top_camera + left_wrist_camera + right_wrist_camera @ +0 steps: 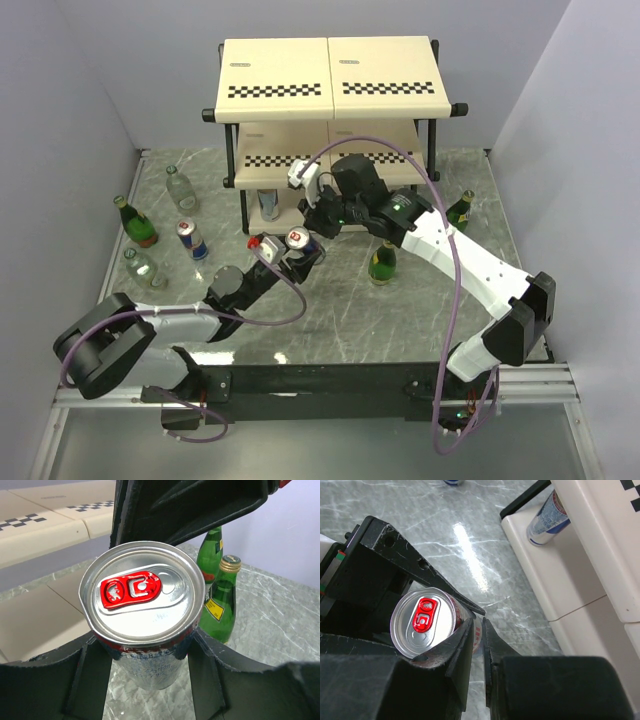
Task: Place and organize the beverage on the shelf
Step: Adjust the drink, then place the drink on the shelf.
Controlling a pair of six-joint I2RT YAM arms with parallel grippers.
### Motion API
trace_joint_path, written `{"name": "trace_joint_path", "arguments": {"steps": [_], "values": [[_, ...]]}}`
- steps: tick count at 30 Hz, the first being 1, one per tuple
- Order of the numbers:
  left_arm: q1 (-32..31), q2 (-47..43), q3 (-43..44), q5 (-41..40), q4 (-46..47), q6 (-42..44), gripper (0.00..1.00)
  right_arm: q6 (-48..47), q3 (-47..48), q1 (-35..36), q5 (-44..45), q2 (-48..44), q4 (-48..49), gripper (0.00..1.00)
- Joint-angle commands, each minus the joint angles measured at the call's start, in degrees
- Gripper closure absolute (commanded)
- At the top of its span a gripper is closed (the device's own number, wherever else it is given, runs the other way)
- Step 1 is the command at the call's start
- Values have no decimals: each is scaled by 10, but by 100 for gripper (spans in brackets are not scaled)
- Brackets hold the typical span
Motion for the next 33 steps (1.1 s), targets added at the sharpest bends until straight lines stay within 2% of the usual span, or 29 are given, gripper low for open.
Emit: {"name": "trace_joint_path", "arguments": {"steps": [1,7,9,13,18,21,30,33], "values": [[2,-3,45,-8,105,-5,100,3,-1,25,-19,-18,-25,79],[2,3,42,-14,110,-1,100,2,9,26,-41,-17,-34,79],[3,11,38,-20,120,0,99,12,11,23,-12,-15,-27,78],[8,33,29,-38,159,6,100,46,38,-66,-22,-17,-10,70],[11,53,28,-40,178,13,100,56,50,-148,-88,-29,-14,67],[17,71,36,-58,179,21,100,63,27,-190,-144,-59,-7,67],[58,172,72,-89,255,17,100,49,-139,-330,-282,-209,43,64],[67,195,88,-86,257,16,100,37,-162,-347,-311,-247,45,64]]}}
